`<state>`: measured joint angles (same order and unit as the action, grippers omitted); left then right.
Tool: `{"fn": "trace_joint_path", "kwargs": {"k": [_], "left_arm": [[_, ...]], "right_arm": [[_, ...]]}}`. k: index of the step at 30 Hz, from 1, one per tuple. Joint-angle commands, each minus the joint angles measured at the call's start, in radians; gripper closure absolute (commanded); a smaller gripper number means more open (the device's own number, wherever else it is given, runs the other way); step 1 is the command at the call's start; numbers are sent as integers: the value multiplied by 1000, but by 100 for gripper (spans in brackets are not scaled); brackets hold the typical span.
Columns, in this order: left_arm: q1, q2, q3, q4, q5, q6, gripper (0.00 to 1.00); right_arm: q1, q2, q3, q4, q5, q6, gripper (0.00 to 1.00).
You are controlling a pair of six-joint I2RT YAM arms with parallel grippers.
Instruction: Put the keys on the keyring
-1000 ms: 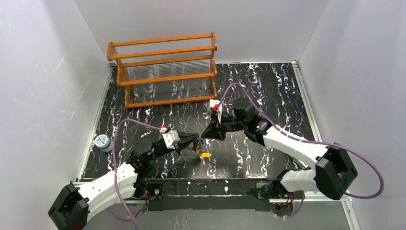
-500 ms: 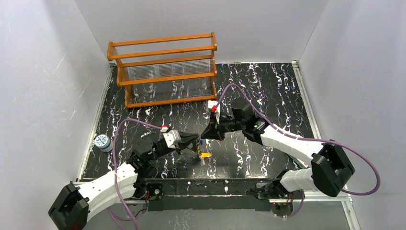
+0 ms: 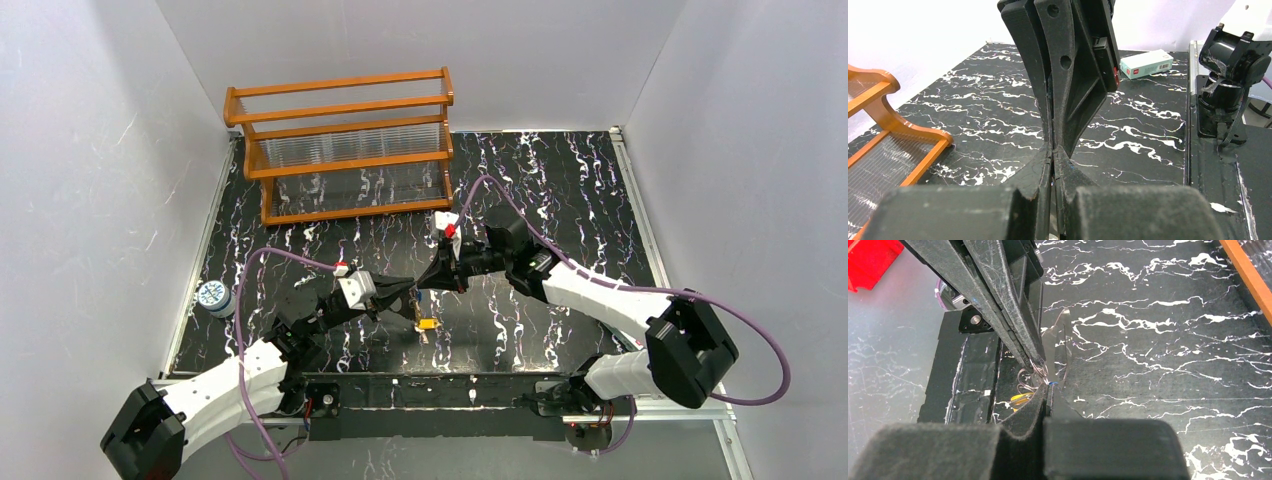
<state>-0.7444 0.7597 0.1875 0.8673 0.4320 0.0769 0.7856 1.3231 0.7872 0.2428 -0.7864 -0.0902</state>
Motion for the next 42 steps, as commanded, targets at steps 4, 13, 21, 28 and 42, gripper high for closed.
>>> {"fn": "trace_joint_path", "kwargs": {"k": [4,13,21,28,42], "left_arm": [[-3,-28,6,77,-1,-6,100],[-4,-40,-8,78,-12,-9,100],[-4,-57,-21,78,-28,-14,100],[-4,-16,-20,80,-55,-14,100],[-2,354,68,351,-221,-5,100]], "right_arm": [[25,24,-18,70,-48,-68,99],[40,-29,-107,217,-12,-55,77],[40,-166,-164,188,123,-86,39],[39,-264,-200,156,251,-106,16],[40,-269,-274,192,349,-52,1]]}}
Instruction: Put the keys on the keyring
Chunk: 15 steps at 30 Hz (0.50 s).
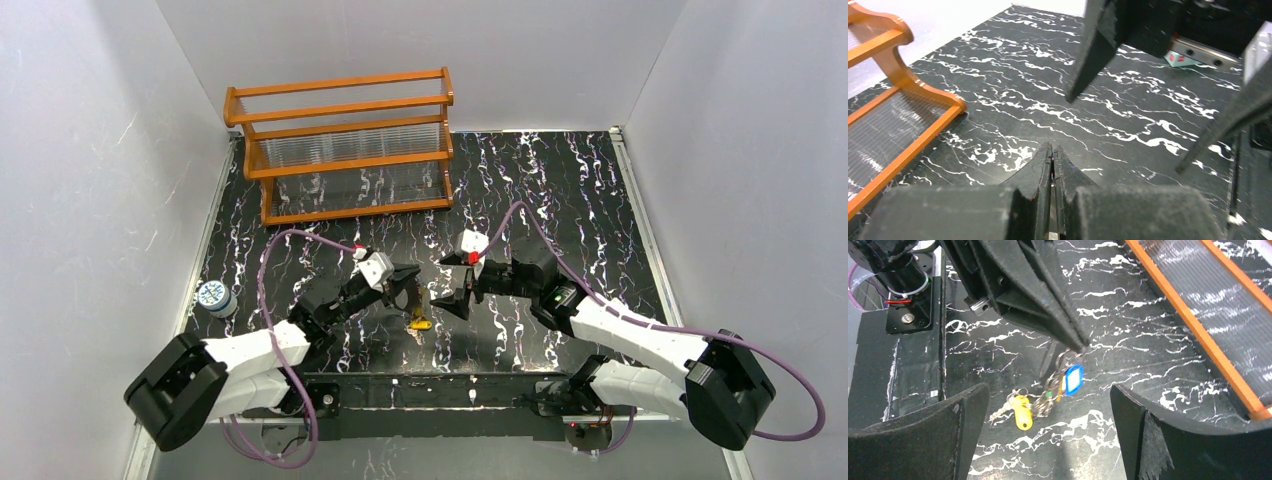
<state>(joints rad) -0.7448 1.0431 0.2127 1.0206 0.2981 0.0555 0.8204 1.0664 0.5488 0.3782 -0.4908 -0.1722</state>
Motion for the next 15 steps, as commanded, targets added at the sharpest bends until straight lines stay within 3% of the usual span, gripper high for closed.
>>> {"fn": "trace_joint_path", "kwargs": {"k": [1,6,10,12,15], "left_arm": [[-1,95,37,232,-95,30,100],[-1,227,-55,447,-109,45,98],[-1,214,-140,495,-127,29,92],[0,157,-185,494,-164,10,77],[-1,33,-244,445,-256,-19,44]], "right_arm": [[5,-13,-45,61,65,37,1],[3,-41,-91,81,109,72,1],[-4,-64,-108,71,137,97,1],[-8,-74,-118,71,149,108,1],[-21,-82,-131,70,173,135,1]]}}
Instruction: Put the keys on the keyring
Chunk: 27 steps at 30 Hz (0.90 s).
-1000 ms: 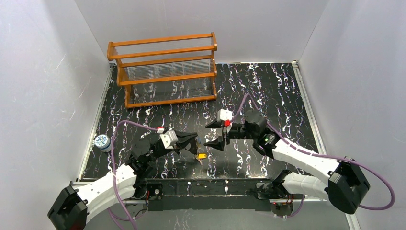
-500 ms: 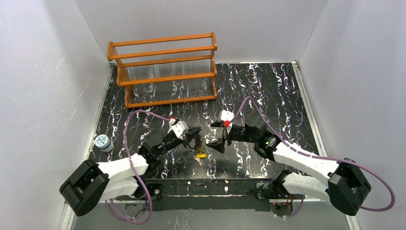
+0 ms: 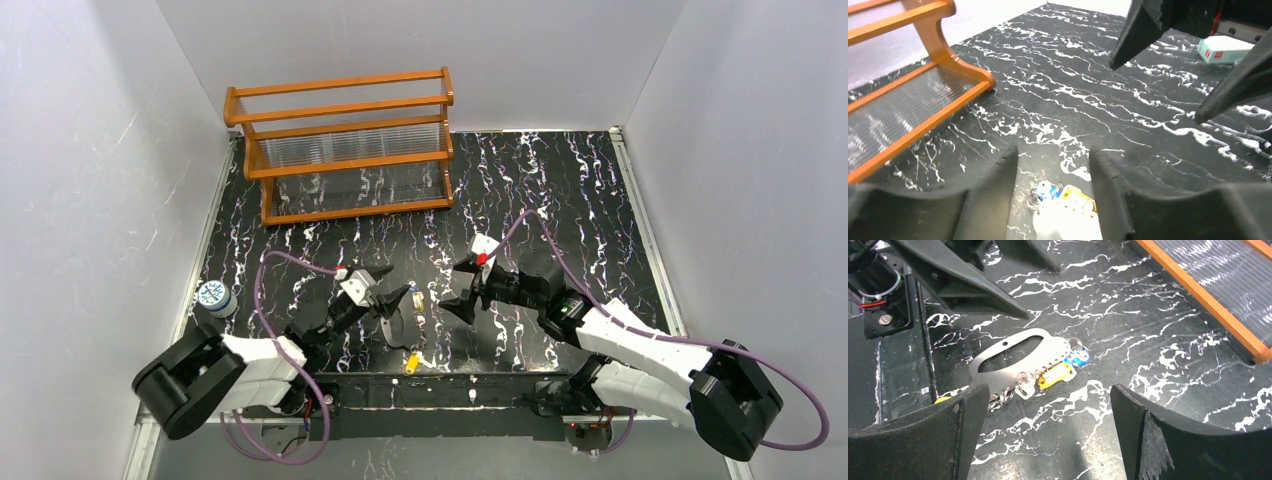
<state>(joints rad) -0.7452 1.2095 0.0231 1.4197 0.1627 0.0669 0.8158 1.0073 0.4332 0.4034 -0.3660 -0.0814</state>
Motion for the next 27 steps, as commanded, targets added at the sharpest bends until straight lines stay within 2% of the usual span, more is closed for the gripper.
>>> {"fn": "trace_joint_path", "kwargs": {"k": [1,3,4,9,12,17,20,23,27], "left_arm": [[0,-185,-64,5,-145,-37,33],[1,-290,-65,-117,-209,-41,6],[1,-342,-58,-180,-229,-40,2],[4,-468,-26,-363,-299,-36,1],[4,-456,34,-469,-329,-26,2],[26,-378,92,-565,-478,-32,2],[103,-352,129,-642,-500,-37,2],[230,-320,173,-733,-505,-60,2],[342,-227,210,-750,-518,-40,2]], "right_arm": [[-23,-24,-19,42,56,55,1],[-41,-23,-22,41,61,73,1],[-52,-23,-23,43,61,97,1],[-159,-17,-36,60,57,194,1],[-240,-18,-42,58,70,244,1],[-398,-16,-44,32,144,297,1],[-444,-20,-40,18,264,258,1],[-446,-27,-41,28,412,167,1],[-446,-8,-107,184,589,87,1]]}}
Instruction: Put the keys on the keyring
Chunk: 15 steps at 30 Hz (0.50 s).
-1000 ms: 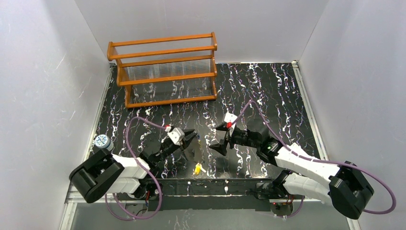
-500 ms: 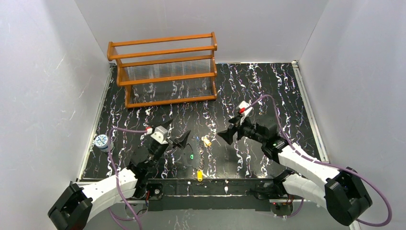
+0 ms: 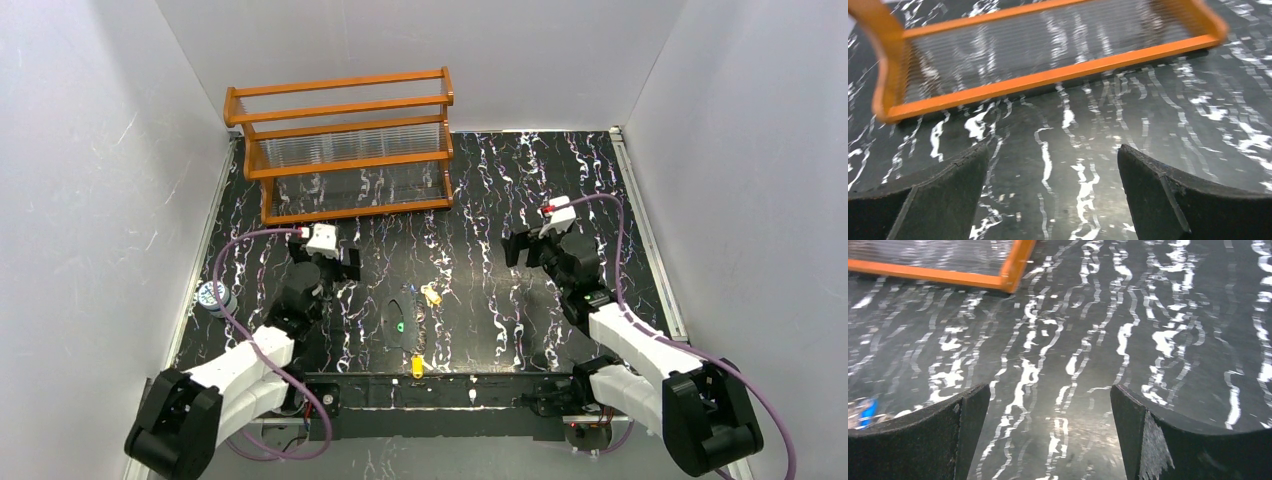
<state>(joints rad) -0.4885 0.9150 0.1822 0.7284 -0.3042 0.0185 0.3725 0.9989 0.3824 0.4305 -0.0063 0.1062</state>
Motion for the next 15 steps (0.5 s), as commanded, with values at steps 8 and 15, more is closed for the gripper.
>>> {"fn": "trace_joint_path", "kwargs": {"k": [8,15], "left_arm": [[324,441,41,264,134,-10,1],[408,617,78,396,187,-9,2]], "right_arm": [[-13,174,-126,400,356,-128,1],[-98,378,-177,637,339,-116,1]]}}
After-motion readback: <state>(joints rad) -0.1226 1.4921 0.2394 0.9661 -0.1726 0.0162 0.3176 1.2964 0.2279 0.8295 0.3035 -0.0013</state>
